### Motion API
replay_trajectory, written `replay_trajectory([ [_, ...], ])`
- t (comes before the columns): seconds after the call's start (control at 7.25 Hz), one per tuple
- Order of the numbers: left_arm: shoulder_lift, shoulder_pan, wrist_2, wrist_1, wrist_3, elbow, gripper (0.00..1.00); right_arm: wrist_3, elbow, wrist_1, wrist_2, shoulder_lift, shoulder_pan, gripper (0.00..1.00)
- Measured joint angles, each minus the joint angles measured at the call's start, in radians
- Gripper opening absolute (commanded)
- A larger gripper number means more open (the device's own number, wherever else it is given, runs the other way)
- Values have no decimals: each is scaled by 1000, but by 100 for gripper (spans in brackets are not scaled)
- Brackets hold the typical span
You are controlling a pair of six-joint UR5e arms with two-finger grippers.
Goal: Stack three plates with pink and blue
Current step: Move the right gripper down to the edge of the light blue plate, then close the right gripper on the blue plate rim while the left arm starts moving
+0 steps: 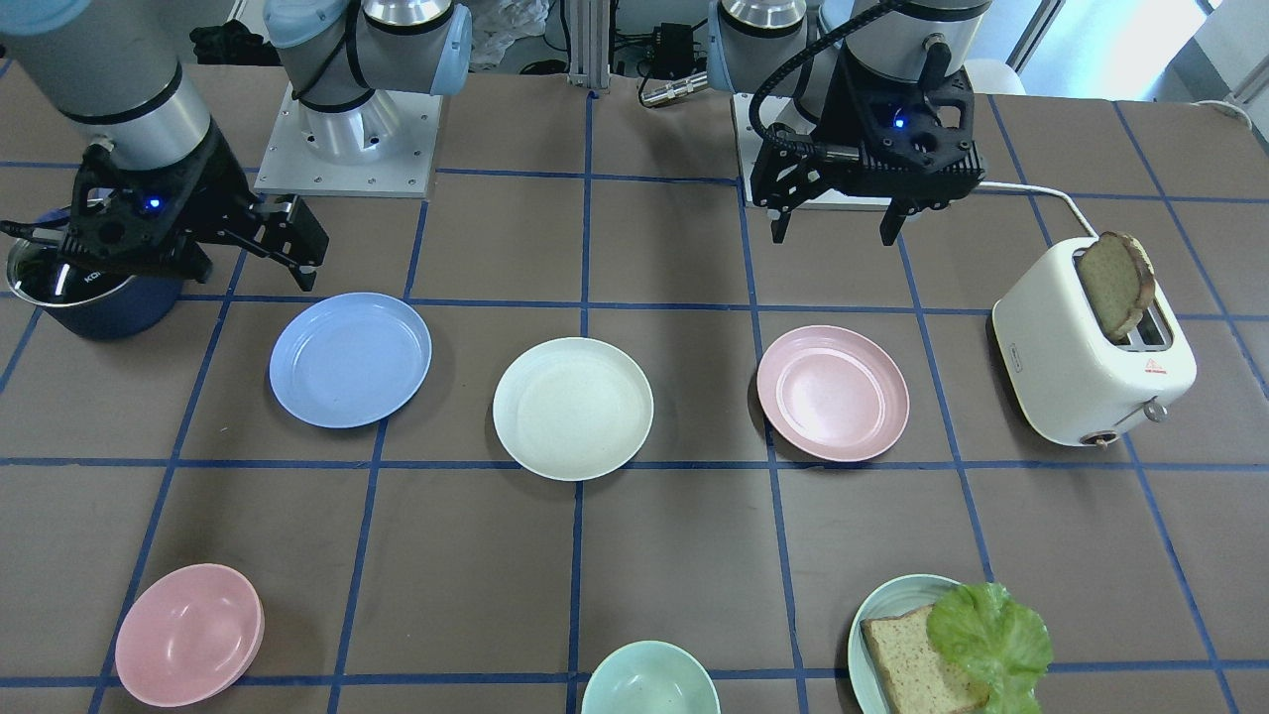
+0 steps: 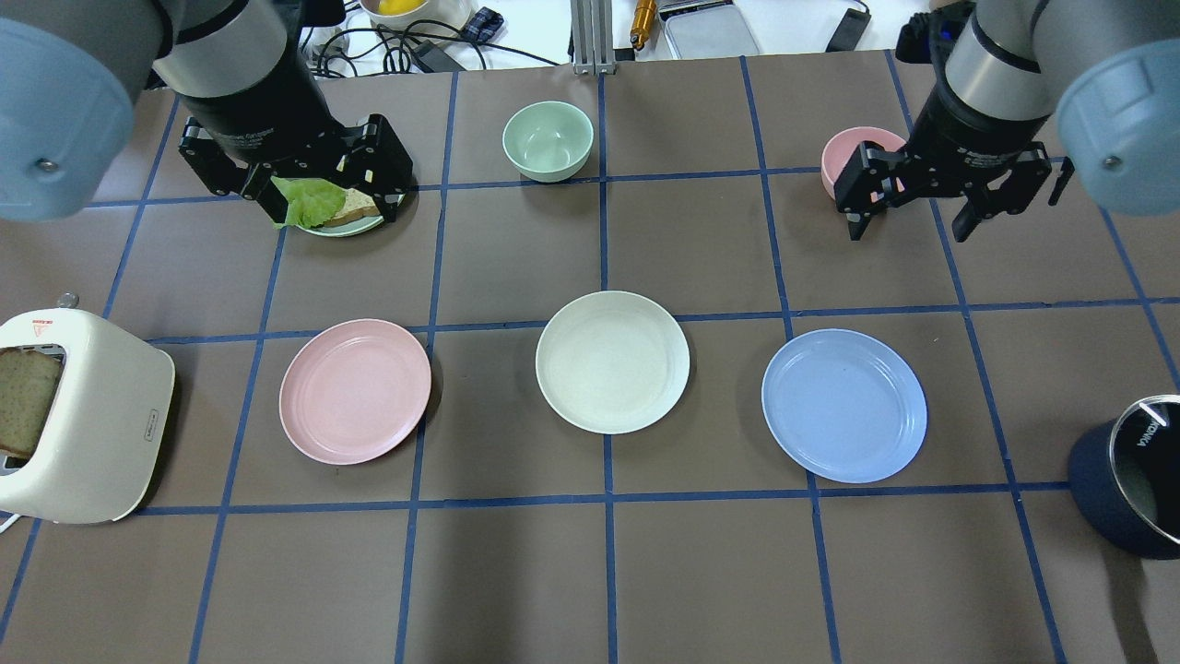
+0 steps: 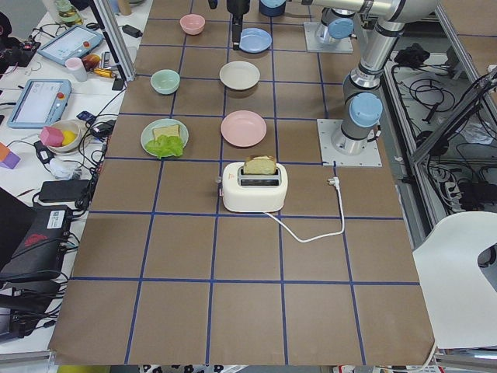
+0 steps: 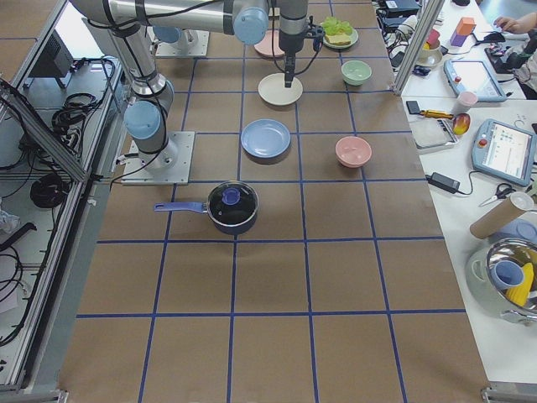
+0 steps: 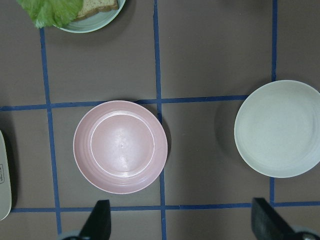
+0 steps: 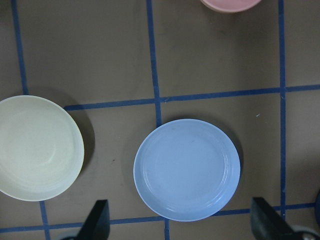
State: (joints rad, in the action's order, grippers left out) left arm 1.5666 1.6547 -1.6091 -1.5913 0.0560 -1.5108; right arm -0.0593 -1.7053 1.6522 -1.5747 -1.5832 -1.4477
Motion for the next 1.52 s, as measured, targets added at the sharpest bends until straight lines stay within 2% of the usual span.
replay_trajectory([
  [0.28, 1, 1, 0, 1, -2, 0, 100, -141, -149, 108, 1, 1, 136, 100],
  [0.69, 1, 1, 0, 0, -6, 0, 100, -244, -407, 405, 0, 8, 219, 100],
  [0.97, 1, 0, 0, 1, -9, -1, 100, -253, -457, 463, 0, 35, 224, 100],
  [1.52, 2, 0, -1, 1, -11, 0, 100, -259, -465, 505, 1, 99, 226, 100],
])
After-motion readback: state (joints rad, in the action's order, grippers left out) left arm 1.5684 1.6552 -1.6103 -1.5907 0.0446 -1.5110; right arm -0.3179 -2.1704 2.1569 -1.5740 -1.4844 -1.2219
